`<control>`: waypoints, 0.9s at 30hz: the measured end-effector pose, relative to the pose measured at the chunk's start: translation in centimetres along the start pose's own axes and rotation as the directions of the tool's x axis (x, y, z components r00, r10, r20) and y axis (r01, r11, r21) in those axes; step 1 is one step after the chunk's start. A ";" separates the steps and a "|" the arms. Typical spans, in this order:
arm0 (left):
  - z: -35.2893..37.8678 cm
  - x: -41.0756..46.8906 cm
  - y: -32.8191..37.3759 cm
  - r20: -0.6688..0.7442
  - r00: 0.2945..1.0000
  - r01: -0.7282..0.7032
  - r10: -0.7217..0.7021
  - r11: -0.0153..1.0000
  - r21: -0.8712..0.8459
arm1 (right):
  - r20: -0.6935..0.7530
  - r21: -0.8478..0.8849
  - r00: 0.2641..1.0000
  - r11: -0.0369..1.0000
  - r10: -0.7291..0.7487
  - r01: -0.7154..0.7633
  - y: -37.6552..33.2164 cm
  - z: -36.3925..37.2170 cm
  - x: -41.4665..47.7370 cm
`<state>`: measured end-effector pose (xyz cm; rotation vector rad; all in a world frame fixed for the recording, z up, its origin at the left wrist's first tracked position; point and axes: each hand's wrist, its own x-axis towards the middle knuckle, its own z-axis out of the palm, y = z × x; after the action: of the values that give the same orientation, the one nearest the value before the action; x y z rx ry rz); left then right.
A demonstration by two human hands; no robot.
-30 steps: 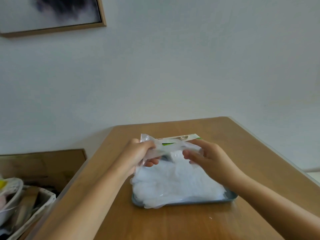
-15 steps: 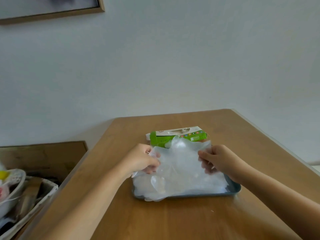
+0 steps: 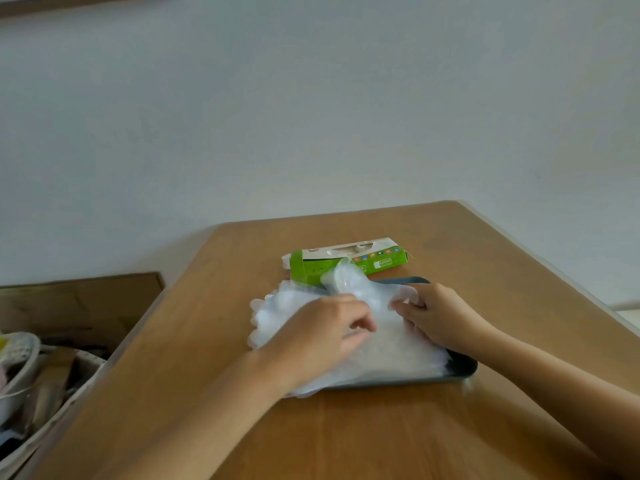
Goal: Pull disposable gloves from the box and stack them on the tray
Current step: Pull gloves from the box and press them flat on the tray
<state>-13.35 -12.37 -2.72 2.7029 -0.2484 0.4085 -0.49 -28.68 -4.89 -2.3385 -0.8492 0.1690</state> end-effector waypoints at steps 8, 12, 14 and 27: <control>2.4 -0.2 -0.5 0.114 0.993 0.017 -0.016 1.000 -0.005 | 0.255 0.021 0.967 1.000 -0.016 0.011 -2.0 -4.2 3.0; 2.4 -0.5 -0.3 0.125 0.992 0.031 -0.033 0.999 0.014 | 0.464 -0.135 0.883 0.980 -0.068 0.146 -4.0 -4.2 6.0; 2.4 -0.5 -0.4 0.136 0.990 0.043 -0.045 0.999 0.015 | 0.517 -0.147 0.842 0.952 -0.156 0.267 -4.7 -3.4 7.0; 3.0 -0.3 -2.7 0.389 0.911 0.106 -0.140 0.989 0.108 | 0.119 -0.244 0.873 0.839 -0.473 0.487 -0.9 1.0 0.5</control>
<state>-12.27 -11.09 -6.37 2.8442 -0.1720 -0.1760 -0.96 -27.29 -5.11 -2.2792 -1.5406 -0.1060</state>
